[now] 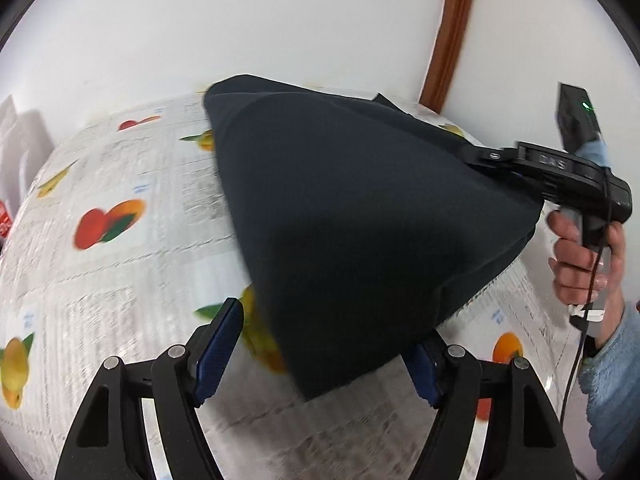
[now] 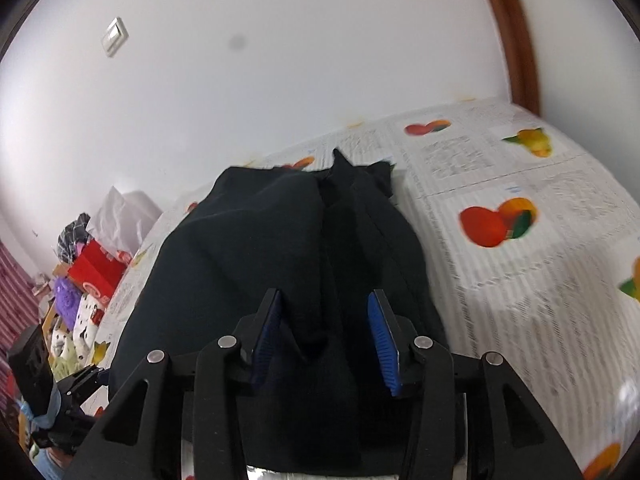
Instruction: Fold small clothes
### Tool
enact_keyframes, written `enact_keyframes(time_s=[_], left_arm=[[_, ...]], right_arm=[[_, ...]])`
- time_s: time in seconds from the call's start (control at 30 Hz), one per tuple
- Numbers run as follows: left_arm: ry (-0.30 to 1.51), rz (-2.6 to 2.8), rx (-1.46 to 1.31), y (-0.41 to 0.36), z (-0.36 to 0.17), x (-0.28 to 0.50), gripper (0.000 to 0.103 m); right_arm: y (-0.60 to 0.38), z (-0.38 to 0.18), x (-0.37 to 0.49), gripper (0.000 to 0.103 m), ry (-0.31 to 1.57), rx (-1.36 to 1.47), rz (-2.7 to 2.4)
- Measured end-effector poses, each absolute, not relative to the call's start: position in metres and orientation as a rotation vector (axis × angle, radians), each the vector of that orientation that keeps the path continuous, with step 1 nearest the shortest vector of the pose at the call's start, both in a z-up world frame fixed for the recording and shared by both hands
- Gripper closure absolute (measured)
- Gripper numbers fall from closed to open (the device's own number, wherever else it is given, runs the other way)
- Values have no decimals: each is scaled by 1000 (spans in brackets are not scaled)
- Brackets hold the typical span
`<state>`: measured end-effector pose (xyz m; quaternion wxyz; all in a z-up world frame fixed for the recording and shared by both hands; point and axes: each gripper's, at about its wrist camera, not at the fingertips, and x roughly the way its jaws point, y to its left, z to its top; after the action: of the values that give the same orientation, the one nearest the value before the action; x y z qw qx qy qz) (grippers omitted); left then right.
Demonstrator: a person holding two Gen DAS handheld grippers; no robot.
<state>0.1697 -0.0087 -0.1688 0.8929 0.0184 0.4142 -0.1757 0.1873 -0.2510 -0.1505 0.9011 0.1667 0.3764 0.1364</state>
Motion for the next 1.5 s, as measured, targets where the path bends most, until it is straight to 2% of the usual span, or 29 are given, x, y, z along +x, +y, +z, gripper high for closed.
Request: enact_keyframes(time_s=[0.2,0.27,0.33,0.43,0.6,0.77,0.83,0.93,1.07,1.23,1.37,1.47,1.5], left_arm=[[900,-330,49,-23,-179,185,27],[895,-326,64,-24,-180,184,27],[885,-313,90,-27,-181,182,26],[886,-308,76,-24,-182,183,26],[886,-301,77,-22,-181,181,26],[886,-302,78,-21,-181,182,26],[886,-302,77,-22,-181,182,26],[911,-298,50,-17,-178,180,28],[900,-334,42,-7,-169,156,30],[803,-423,-35,1,-140,128,30],[778,-405,-46,-7,-122,151,30],[785,-354,5,-18,-132,169,30],[805,-344,18,-19,-139,169,26]], right_arm=[[-237,-169,219,61,867,407,290],[-235,-168,223,80,869,420,318],[-231,-160,224,91,853,377,325],[-237,-130,214,94,763,331,339],[-268,-99,182,94,610,278,272],[-281,-151,189,92,774,262,220],[-283,-161,186,88,798,254,200],[-287,-156,166,81,782,225,163],[-289,-146,134,80,762,101,107],[-287,-122,105,76,699,63,88],[-274,-119,106,73,681,80,125],[-271,-131,111,73,657,84,76],[-273,-137,111,73,643,79,62]])
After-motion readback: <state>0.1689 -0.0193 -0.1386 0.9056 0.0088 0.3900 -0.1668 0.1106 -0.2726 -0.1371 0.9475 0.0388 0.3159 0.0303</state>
